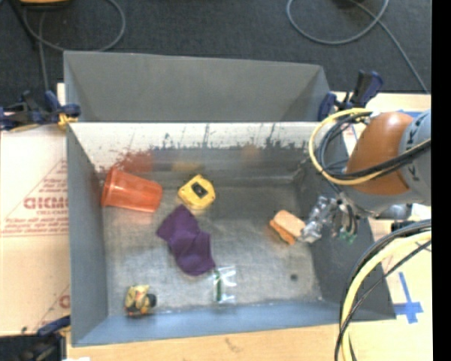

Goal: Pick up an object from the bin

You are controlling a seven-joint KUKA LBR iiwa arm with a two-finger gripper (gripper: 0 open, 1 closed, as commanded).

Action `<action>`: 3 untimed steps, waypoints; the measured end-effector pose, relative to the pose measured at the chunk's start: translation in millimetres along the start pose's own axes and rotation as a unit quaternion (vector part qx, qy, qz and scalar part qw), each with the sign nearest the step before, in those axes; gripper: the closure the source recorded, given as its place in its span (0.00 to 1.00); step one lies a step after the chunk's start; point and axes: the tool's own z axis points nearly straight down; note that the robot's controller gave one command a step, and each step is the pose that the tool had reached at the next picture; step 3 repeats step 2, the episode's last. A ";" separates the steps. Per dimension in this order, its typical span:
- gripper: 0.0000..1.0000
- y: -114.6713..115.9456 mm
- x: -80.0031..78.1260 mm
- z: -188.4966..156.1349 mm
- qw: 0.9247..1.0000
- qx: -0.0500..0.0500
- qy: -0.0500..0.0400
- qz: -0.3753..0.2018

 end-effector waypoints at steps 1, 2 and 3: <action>1.00 0.0 1.8 -16.2 1.000 0.000 0.000 0.000; 1.00 0.4 0.6 -32.9 1.000 -0.001 -0.001 -0.001; 1.00 0.4 0.6 -32.9 1.000 -0.001 -0.001 -0.001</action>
Offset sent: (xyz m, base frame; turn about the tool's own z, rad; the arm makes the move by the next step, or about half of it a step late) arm -0.0001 0.0002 0.0686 0.0000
